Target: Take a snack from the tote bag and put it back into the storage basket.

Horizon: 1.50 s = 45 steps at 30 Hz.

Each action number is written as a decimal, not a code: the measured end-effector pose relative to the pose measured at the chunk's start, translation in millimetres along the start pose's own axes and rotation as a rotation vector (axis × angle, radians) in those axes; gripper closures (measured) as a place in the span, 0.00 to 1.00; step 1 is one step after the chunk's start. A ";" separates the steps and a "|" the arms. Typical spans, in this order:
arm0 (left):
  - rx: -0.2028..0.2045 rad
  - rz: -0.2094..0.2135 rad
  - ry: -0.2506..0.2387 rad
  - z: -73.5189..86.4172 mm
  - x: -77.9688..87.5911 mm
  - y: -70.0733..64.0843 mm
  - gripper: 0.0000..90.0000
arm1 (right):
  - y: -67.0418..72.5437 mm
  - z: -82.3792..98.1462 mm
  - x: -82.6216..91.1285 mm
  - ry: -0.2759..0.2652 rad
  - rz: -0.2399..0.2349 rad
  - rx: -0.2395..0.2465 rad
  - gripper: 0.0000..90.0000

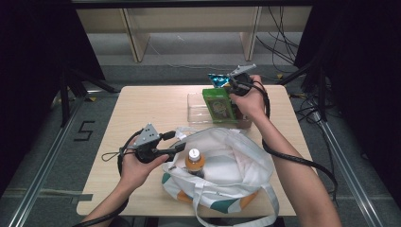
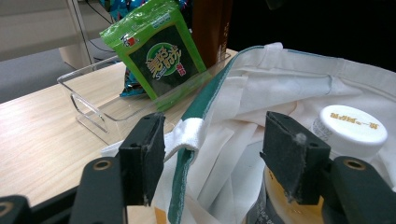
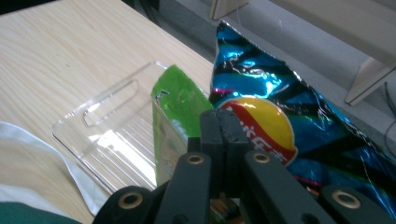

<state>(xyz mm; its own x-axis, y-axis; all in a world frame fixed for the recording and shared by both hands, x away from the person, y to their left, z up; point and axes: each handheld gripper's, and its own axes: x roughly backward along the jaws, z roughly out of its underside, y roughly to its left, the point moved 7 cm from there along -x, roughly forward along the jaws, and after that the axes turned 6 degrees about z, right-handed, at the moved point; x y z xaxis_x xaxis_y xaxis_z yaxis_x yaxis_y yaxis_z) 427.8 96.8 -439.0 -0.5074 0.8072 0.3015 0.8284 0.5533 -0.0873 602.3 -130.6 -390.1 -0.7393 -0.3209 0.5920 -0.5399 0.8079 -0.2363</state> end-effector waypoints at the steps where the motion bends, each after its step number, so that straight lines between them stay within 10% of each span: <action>1: 0.000 0.000 0.000 0.0 0.0 0.0 0.43 | -0.3 2.2 2.3 0.021 -0.005 0.003 1.00; 11: 0.002 -0.005 0.005 0.5 -0.3 -0.3 0.43 | -0.8 10.0 10.4 0.091 0.038 0.037 0.99; 45: 0.005 -0.017 -0.042 -8.0 7.6 2.0 0.42 | -5.1 8.4 60.2 -0.113 -0.040 -0.032 0.81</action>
<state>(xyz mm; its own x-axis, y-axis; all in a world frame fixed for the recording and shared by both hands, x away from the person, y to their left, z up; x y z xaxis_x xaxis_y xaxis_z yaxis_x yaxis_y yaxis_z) 427.5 102.4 -429.2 -0.5307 0.8056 0.2633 0.8186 0.5677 -0.0874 557.1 -158.2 -359.7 -0.7592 -0.4051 0.5094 -0.5579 0.8082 -0.1887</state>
